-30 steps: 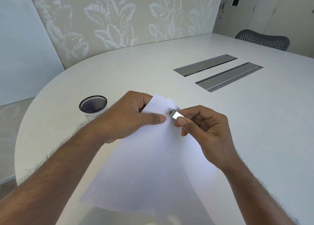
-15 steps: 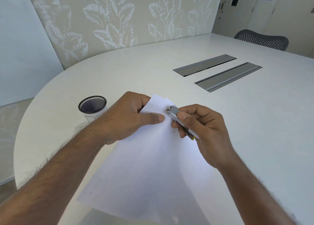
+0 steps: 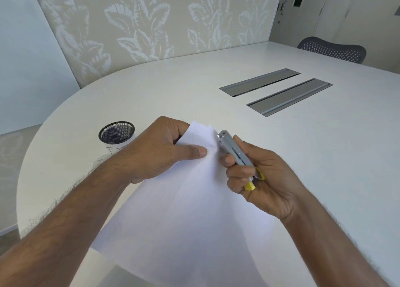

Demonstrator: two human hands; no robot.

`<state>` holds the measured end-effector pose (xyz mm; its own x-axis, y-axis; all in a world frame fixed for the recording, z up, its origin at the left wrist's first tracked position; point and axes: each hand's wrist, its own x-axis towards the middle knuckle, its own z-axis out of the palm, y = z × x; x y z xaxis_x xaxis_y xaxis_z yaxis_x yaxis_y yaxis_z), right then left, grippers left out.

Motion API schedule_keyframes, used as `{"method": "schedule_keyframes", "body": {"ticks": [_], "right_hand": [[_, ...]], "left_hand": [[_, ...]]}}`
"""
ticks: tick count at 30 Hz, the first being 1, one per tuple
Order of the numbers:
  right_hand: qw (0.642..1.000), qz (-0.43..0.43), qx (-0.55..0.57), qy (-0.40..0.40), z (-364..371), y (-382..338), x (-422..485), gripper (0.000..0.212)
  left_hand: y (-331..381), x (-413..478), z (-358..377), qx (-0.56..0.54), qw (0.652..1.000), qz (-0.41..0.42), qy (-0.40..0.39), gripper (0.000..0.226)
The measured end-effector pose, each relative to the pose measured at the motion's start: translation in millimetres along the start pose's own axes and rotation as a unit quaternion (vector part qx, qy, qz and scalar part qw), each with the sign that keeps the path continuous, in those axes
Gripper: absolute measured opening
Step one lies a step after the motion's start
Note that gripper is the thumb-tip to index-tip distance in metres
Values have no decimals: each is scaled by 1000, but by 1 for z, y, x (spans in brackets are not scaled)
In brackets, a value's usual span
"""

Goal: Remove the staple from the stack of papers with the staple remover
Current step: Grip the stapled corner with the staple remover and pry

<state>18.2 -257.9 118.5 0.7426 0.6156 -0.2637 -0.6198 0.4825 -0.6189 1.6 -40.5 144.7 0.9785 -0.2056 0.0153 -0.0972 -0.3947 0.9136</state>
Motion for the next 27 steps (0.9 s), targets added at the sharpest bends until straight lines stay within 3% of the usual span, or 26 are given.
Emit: {"method": "schedule_keyframes", "body": {"ticks": [2, 4, 8, 11, 15, 18, 27], "right_hand": [[1000, -13, 8, 9, 0, -3, -1, 22], [992, -80, -88, 43, -2, -3, -2, 25], [897, -263, -346, 84, -9, 11, -2, 9], [832, -348, -420, 105, -12, 15, -1, 2], [791, -380, -468, 107, -11, 18, -1, 7], [776, -396, -481, 100, -9, 18, 0, 7], [765, -403, -492, 96, -8, 20, 3, 12]], "left_hand": [[-1, -2, 0, 4, 1000, 6, 7, 37], [-2, -3, -1, -2, 1000, 7, 20, 41], [-5, -1, -3, -38, 999, 1, 15, 41], [-5, -2, -2, -57, 998, -10, 9, 48], [0, -2, -1, -94, 995, -26, 20, 76], [5, 0, 1, -113, 993, -29, 22, 83], [4, 2, 3, -131, 991, -26, 28, 48]]}}
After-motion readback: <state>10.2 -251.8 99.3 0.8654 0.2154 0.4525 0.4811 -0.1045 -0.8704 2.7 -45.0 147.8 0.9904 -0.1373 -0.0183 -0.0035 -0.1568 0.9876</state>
